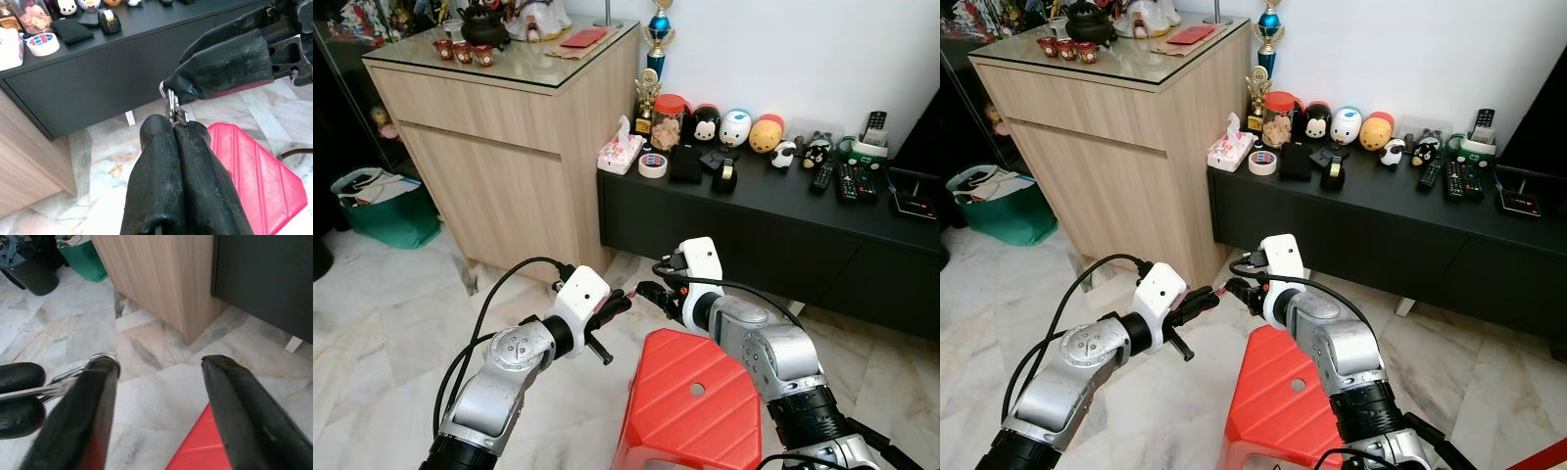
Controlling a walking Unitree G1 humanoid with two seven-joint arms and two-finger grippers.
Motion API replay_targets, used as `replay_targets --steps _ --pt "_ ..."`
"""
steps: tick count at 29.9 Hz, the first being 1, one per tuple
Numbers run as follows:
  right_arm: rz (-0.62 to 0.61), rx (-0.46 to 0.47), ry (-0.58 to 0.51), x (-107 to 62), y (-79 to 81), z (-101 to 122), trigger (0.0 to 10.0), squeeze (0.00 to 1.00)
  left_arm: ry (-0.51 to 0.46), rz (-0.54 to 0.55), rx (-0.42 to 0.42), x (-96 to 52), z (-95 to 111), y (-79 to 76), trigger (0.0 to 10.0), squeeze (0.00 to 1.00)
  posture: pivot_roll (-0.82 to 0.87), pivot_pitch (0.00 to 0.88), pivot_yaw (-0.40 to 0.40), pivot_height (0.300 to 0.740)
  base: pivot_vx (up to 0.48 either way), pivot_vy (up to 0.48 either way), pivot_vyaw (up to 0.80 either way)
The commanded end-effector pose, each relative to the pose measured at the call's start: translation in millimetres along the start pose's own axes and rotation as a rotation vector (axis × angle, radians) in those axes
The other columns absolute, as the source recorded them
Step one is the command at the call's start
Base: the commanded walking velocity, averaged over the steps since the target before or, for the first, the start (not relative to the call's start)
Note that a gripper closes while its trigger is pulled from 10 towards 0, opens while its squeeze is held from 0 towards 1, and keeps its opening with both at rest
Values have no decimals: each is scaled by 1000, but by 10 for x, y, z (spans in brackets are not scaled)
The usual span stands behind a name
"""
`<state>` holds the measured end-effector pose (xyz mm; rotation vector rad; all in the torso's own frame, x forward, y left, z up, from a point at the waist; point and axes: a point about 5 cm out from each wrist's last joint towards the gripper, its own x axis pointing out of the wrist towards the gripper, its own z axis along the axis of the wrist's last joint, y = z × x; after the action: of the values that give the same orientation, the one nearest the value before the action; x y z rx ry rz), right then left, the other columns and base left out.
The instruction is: Hang keys on a hook
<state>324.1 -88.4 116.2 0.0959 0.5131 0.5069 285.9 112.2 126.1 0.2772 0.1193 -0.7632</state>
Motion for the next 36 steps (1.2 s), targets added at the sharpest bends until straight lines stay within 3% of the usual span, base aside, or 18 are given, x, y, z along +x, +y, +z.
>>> replay_targets --steps 1,6,8,10,11,13,14,17,20,28,36 --pt "-211 -2 -108 -161 -407 233 10000 1000 59 -18 -18 -82 -134 -2 10000 0 93 13 -42 740 0 0 0" --pt "-213 35 -133 -190 -464 263 10000 1000 68 -14 -17 -102 -162 13 10000 0 92 13 -41 740 0 0 0" --pt "-119 98 -161 -195 -401 296 10000 1000 64 -12 -22 -103 -161 13 10000 0 92 13 -41 740 0 0 0" --pt "-3 49 -171 -205 -287 320 10000 86 51 -26 -37 -102 -150 3 10000 0 90 16 -41 740 0 0 0" --pt "28 -9 -159 -210 -250 307 10000 0 48 -33 -43 -103 -147 -3 10000 0 90 16 -41 740 0 0 0" --pt "70 -92 -135 -218 -203 275 10000 0 47 -43 -49 -105 -144 -11 10000 0 90 16 -41 740 0 0 0" --pt "117 -184 -106 -232 -165 230 10000 0 51 -66 -40 -111 -143 -26 10000 0 91 15 -40 740 0 0 0" --pt "135 -317 -39 -249 -197 138 10000 0 55 -72 -34 -121 -142 -26 10000 0 91 15 -39 740 0 0 0" --pt "132 -353 -8 -245 -248 97 10000 0 58 -79 -30 -126 -143 -28 10000 0 91 15 -39 740 0 0 0" --pt "261 -415 43 -239 -275 -56 10000 0 58 -122 9 -133 -119 -57 10000 0 91 15 -39 740 0 0 0" --pt "145 -477 110 -221 -521 -109 10000 0 65 -116 15 -157 -139 -46 10000 0 99 15 -37 740 0 0 0"
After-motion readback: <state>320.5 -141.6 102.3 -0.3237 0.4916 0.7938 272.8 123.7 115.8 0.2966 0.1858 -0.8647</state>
